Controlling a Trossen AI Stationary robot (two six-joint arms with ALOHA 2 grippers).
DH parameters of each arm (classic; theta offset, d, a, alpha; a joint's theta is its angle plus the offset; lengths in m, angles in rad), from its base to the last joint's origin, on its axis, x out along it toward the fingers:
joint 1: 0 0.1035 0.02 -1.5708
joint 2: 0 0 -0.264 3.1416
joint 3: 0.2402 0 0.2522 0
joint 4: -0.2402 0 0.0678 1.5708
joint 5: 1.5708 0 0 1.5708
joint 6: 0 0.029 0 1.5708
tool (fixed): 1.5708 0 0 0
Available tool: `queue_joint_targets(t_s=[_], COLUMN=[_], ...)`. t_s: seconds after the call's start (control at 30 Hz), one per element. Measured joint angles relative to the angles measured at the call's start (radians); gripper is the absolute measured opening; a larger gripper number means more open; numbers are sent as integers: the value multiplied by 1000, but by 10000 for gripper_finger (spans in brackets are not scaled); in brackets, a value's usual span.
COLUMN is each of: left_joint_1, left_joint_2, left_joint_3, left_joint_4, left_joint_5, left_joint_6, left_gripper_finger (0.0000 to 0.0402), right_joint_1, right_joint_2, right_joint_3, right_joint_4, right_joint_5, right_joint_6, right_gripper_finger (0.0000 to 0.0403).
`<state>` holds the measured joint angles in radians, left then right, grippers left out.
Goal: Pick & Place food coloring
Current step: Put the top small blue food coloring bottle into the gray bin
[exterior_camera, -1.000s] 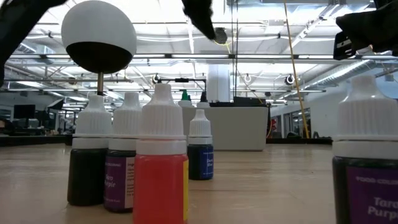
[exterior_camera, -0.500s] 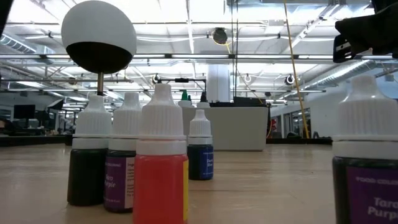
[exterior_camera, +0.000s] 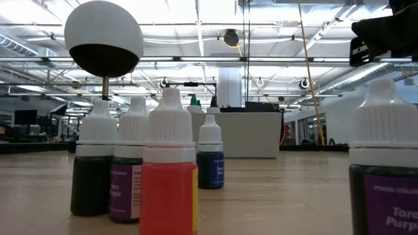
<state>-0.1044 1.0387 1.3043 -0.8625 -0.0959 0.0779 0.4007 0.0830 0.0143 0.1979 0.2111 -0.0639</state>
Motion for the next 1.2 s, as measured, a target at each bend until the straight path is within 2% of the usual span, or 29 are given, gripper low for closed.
queue_joint_targets(t_s=[0.23, 0.57, 0.8, 0.9, 1.2], left_joint_1=[-8, 43, 43, 44, 69], left_joint_2=[-221, -426, -534, -576, -736], left_joint_3=[-352, -770, -978, -1053, -1175], left_joint_4=[317, 791, 978, 1012, 1083], left_joint_5=[48, 98, 92, 34, 79], left_joint_6=[72, 85, 66, 60, 105], left_gripper_finger=[3, 3, 3, 2, 2], right_joint_1=[0, 0, 0, 0, 0], right_joint_2=[0, 0, 0, 0, 0], right_joint_3=[0, 0, 0, 0, 0], right_joint_4=[17, 14, 14, 14, 22], right_joint_5=[1, 1, 1, 1, 1], right_joint_6=[0, 0, 0, 0, -1], right_gripper_finger=[0, 0, 0, 0, 0])
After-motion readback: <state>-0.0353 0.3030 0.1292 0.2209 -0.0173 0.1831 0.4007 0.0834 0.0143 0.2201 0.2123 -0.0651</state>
